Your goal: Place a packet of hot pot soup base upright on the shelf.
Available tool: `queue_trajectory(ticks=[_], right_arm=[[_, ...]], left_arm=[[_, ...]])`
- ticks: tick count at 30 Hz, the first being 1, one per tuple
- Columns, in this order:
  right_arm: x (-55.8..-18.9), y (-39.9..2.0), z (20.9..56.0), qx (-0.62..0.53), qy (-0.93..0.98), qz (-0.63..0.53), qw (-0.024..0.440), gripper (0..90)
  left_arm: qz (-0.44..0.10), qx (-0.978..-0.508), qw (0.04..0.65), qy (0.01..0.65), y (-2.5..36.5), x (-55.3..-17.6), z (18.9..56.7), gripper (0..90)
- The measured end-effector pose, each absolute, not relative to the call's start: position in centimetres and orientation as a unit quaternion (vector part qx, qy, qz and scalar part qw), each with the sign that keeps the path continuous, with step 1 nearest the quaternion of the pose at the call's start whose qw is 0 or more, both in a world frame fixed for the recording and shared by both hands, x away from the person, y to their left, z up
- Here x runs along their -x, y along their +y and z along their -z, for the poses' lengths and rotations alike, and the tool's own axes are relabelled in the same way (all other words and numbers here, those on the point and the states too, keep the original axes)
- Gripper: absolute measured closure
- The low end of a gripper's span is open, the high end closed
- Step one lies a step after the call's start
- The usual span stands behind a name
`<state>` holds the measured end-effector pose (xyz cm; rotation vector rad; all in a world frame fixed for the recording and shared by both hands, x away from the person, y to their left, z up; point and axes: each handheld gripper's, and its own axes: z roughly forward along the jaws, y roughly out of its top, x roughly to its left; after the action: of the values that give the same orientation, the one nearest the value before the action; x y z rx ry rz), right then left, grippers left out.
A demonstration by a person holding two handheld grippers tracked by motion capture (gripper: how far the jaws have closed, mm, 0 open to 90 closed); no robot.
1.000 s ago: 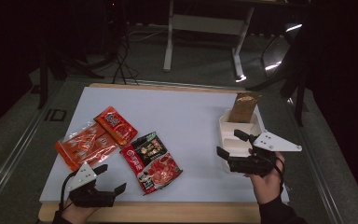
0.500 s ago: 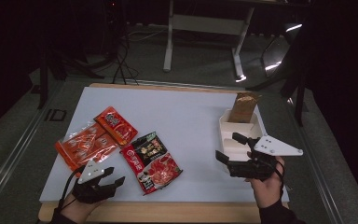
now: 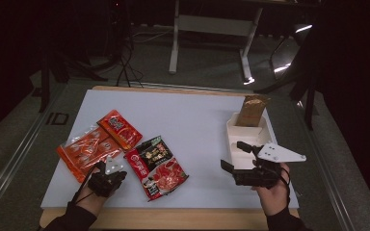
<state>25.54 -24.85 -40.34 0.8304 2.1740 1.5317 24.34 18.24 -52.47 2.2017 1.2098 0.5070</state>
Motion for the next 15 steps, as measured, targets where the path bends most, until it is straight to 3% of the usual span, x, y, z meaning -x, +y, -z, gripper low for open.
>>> queue_trajectory(ticks=[15], right_arm=[[-25.2, -24.7, 40.6, -0.285, 0.774, -0.541, 0.165, 14.6]], left_arm=[[-0.154, -0.838, 0.275, 0.445, 16.5, -27.1, 53.4, 90.0]])
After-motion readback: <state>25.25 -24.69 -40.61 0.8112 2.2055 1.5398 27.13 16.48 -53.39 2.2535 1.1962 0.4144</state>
